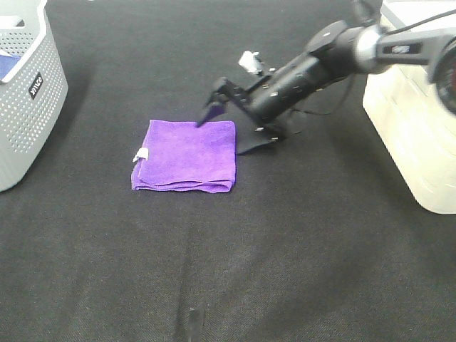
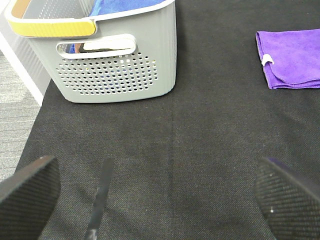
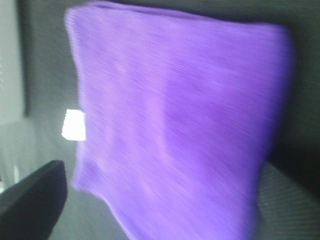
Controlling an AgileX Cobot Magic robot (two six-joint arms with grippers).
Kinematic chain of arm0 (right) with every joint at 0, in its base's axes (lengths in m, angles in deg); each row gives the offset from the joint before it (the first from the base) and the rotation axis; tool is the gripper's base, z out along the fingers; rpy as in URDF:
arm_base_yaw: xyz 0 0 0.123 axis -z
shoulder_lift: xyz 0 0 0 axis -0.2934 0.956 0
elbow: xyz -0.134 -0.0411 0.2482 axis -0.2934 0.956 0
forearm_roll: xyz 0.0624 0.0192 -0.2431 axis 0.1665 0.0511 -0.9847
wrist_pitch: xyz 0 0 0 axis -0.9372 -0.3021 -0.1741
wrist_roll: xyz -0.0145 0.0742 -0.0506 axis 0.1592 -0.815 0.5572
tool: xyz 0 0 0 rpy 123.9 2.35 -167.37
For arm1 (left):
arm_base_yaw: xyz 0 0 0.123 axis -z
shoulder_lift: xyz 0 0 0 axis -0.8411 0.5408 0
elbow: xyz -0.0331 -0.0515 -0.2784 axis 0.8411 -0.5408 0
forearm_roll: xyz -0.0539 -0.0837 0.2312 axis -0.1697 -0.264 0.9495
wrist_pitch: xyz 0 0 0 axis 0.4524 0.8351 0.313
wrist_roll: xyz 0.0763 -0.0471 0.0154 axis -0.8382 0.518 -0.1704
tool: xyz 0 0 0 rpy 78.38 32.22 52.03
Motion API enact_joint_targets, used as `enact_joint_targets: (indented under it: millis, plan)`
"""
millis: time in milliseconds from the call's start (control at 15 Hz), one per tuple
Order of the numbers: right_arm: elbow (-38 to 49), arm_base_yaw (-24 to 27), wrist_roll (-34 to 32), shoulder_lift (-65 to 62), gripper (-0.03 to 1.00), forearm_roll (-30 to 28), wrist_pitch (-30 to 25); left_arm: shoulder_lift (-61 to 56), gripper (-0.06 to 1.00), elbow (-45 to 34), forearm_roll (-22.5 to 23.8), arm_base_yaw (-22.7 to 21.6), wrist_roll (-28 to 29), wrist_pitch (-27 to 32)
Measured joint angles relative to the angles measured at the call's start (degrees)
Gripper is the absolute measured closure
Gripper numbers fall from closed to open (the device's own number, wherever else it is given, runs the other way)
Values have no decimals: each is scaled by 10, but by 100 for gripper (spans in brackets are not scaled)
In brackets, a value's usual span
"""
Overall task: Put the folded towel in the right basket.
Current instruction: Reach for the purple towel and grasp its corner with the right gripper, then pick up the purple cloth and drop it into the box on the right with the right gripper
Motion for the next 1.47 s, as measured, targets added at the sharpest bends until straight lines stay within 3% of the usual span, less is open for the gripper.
enact_joint_targets:
  millis: [200,533,600,733,867,1000,1133,1467]
  plan:
    - [-30,-50,1,26,21,24,36,0,-5,0,0,0,0,0]
    - [-32,-60,1,32,85,-27,60,0,-5,0,0,0,0,0]
    - [-29,-62,1,21,92,-47,60,0,-5,0,0,0,0,0]
    - [-22,-62,1,-38,92,-103,30,0,-5,0,0,0,0,0]
    - [-22,-50,1,-90,92,-112,7,0,-5,0,0,0,0,0]
    - [-22,3,1,-194,92,-138,-44,0,-5,0,0,0,0,0]
    - [-22,76,1,-269,92,-168,-70,0,-5,0,0,0,0,0]
    - [-22,307,5,-377,92,-191,-72,0,-5,0,0,0,0,0]
